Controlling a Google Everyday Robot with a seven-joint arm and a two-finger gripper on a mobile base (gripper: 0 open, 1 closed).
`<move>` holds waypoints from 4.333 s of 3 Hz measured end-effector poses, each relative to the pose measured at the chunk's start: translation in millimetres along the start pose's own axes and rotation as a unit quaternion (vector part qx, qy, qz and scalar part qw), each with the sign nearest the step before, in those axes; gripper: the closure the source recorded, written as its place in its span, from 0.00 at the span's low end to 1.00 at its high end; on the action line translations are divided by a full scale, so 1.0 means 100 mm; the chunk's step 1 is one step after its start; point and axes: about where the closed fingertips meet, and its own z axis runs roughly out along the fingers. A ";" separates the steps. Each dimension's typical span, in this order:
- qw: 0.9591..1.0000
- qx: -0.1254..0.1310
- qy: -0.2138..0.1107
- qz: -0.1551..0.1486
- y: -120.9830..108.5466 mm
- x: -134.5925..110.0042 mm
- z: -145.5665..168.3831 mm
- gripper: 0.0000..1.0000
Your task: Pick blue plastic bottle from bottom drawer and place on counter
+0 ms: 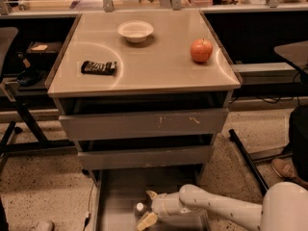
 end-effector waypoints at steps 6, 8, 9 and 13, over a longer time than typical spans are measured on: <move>0.999 -0.006 -0.030 0.020 0.08 -0.11 0.07 1.00; 0.989 0.055 -0.138 0.006 0.39 -1.10 -0.82 1.00; 0.986 0.083 -0.143 -0.022 0.49 -1.54 -1.21 1.00; 0.982 0.126 -0.111 -0.089 0.90 -2.76 -1.96 1.00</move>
Offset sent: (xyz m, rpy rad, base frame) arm 0.0014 0.0125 -0.0122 0.0198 0.0124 0.0048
